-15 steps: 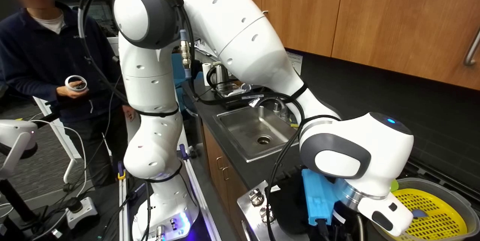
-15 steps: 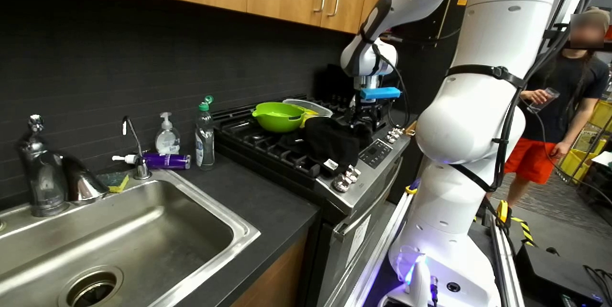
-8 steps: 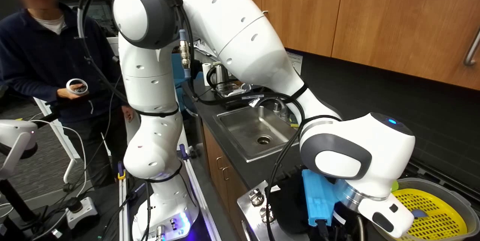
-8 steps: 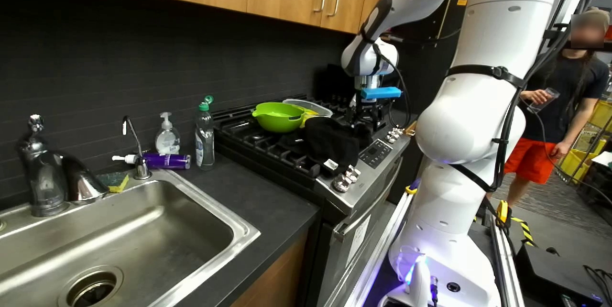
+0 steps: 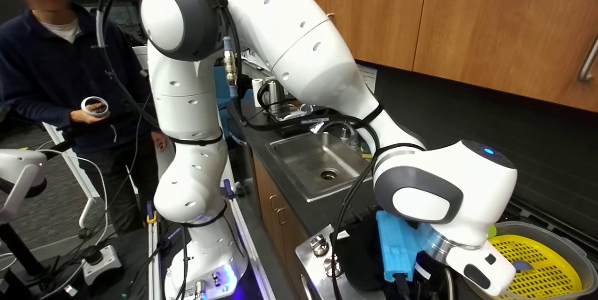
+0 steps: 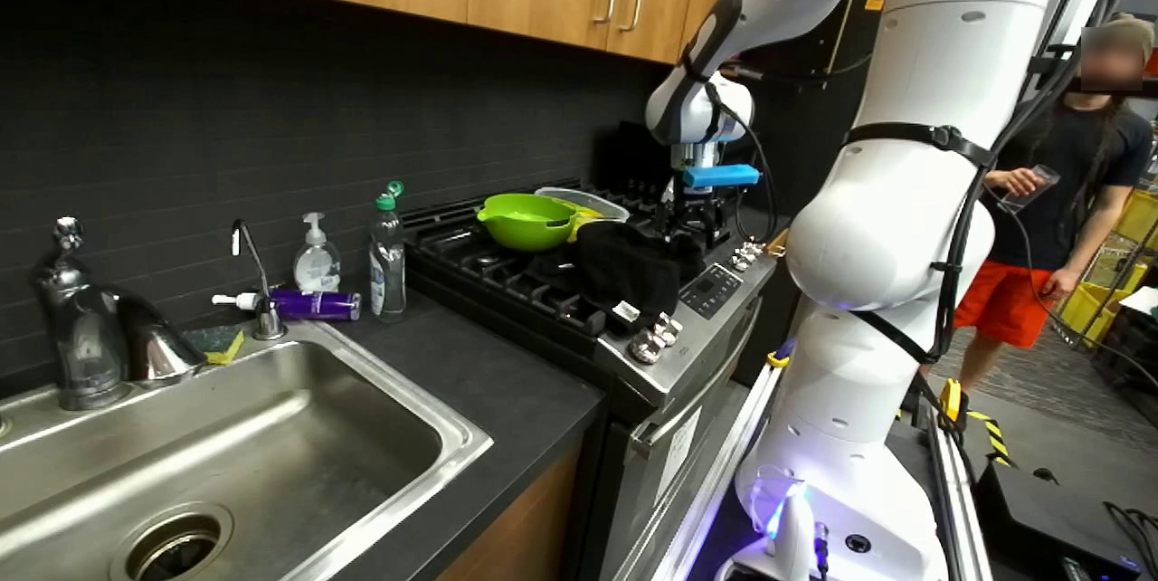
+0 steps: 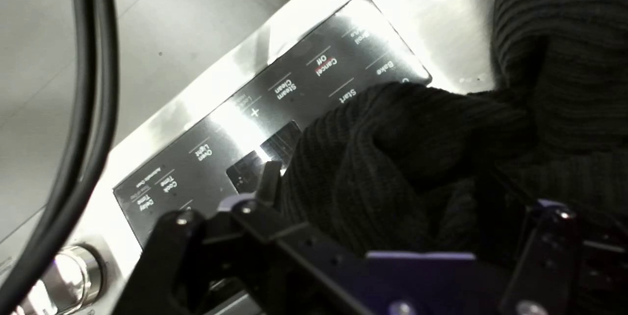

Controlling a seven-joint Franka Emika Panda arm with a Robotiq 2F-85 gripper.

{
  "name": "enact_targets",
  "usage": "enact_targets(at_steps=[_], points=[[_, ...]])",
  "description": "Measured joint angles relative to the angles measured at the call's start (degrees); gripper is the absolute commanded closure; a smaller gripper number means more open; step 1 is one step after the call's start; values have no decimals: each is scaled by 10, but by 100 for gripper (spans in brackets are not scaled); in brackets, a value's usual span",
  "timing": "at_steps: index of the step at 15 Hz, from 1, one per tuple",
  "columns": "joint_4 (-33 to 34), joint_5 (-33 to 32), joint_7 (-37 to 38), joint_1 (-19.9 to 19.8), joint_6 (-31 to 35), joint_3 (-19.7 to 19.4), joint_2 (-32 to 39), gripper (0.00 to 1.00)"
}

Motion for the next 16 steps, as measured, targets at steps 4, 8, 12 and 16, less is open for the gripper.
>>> enact_targets(at_steps=[4,8,12,16], points=[[0,0,0,0,0,0,0,0],[0,0,0,4,0,3,0,0],[0,0,0,9,0,7,0,0],[0,1,0,9,0,7,1,0]])
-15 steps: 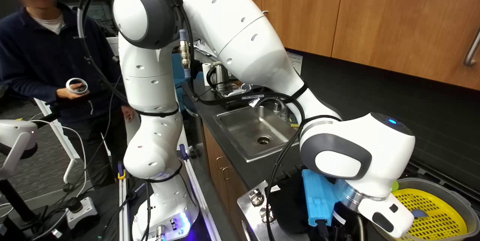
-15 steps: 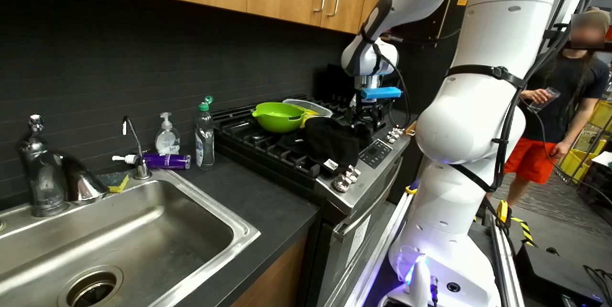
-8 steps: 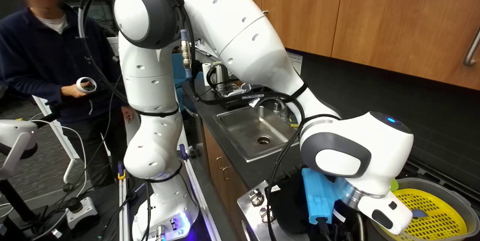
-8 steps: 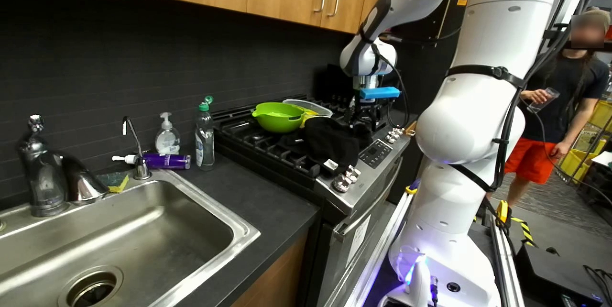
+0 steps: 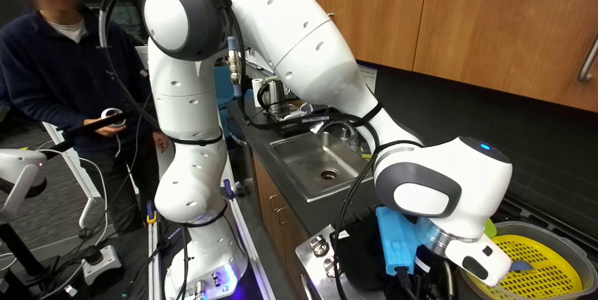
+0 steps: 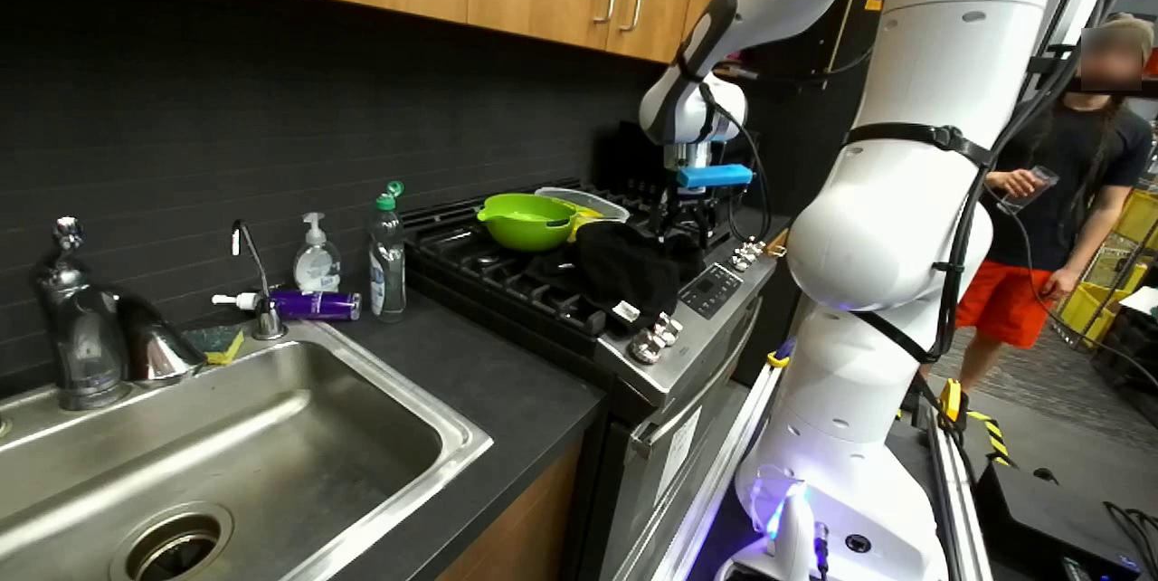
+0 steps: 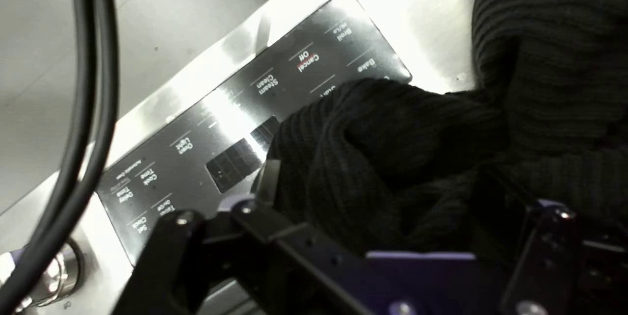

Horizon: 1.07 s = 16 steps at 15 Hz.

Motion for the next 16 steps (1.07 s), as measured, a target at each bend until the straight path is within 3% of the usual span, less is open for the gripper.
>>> enact_targets(at_steps=[16], points=[[60,1,5,-13,89,-3,62,0]])
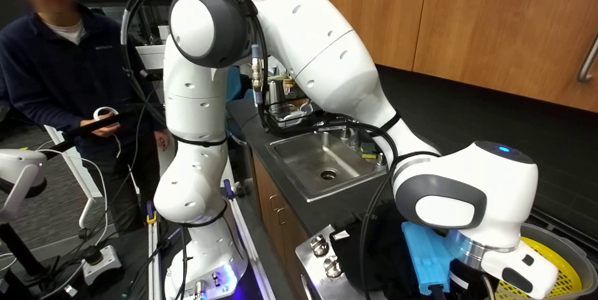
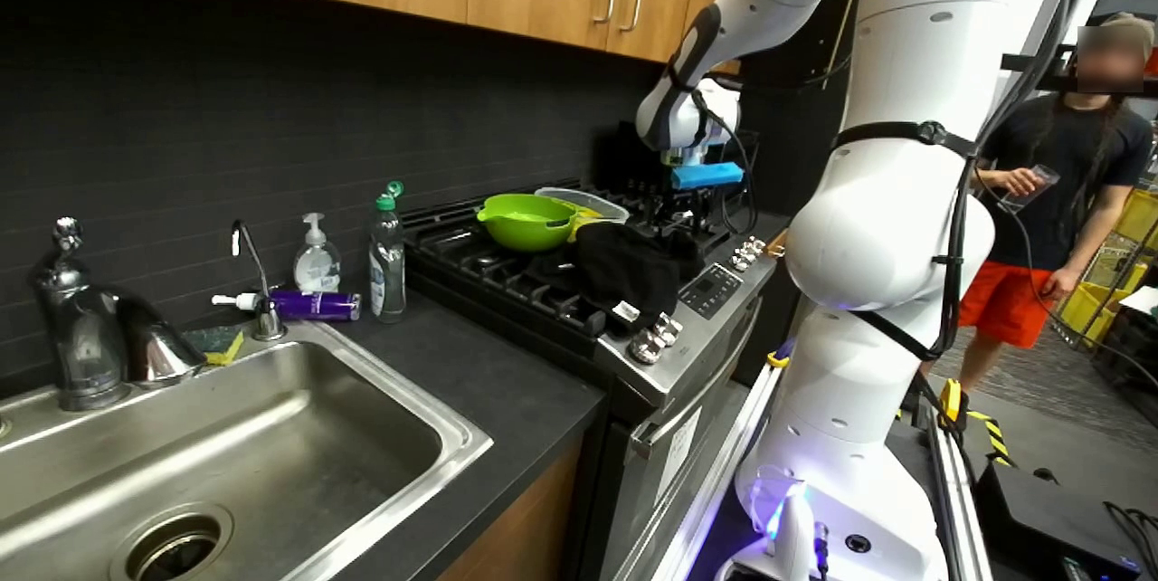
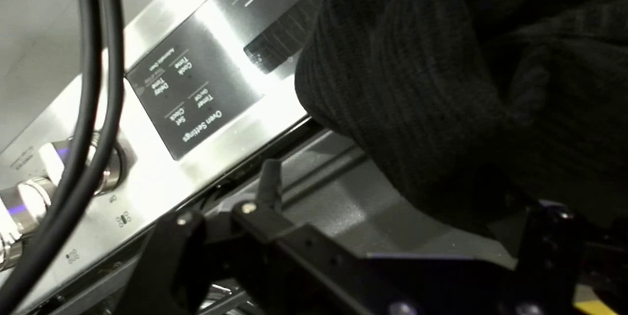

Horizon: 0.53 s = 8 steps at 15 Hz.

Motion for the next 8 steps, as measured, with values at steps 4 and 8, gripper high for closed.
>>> enact_targets(at_steps=[4,8], points=[[-6,8,0,-4,-10,-1,2,0],[-16,9,0,-5,-15,-2,-3,0]])
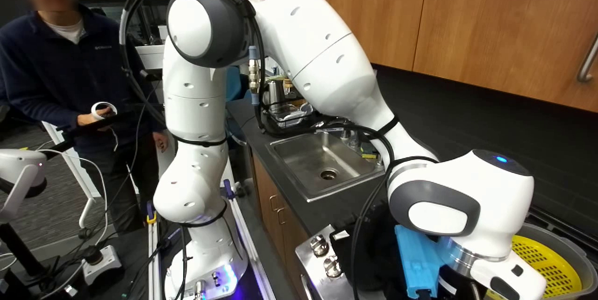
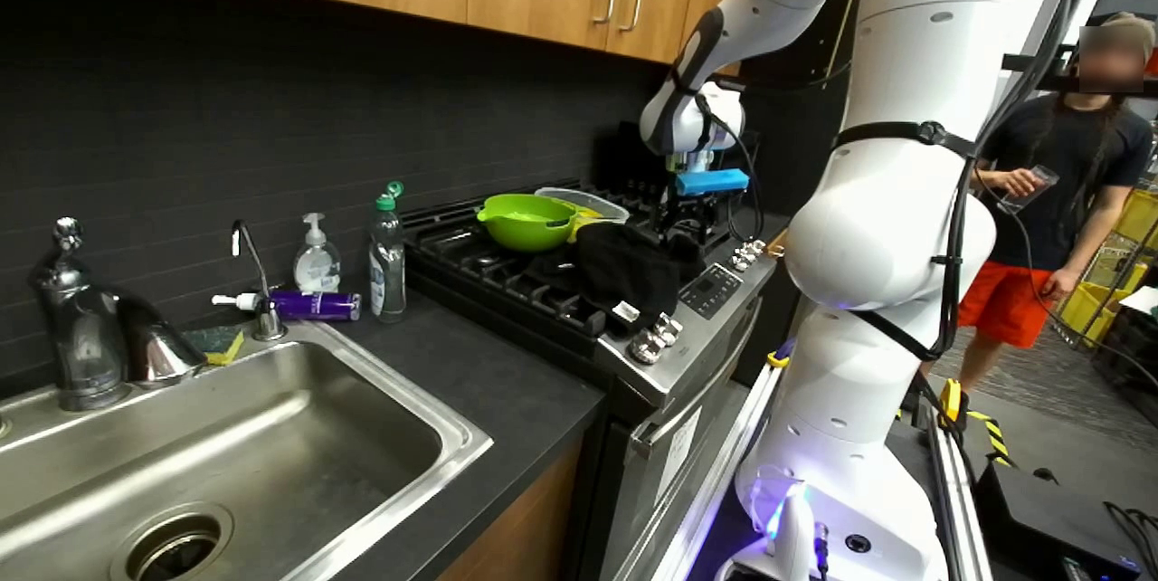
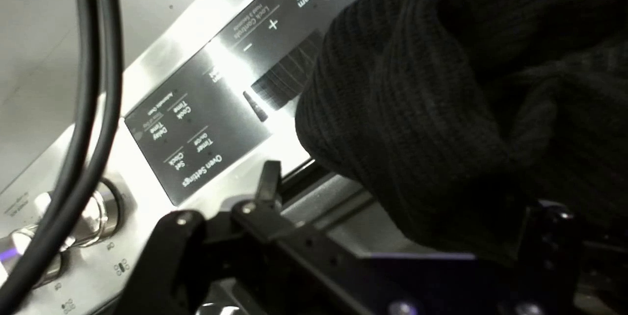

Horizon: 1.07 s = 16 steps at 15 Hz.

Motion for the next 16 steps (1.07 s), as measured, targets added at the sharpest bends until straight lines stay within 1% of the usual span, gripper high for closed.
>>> enact_targets(at_steps=[1,2,3,4,5,6,7,16], points=[[-2,0,0,0,-2,0,-1,2],[-4,0,0,0,-4,0,-1,26],[-5,0,0,0,-4,0,-1,2],[-7,0,0,0,-4,0,-1,4],[-7,0,0,0,-4,0,-2,10],[-8,0,0,0,-4,0,-2,19],[-8,0,0,0,-4,0,-2,25],[-9,0,0,0,-4,0,-4,26]])
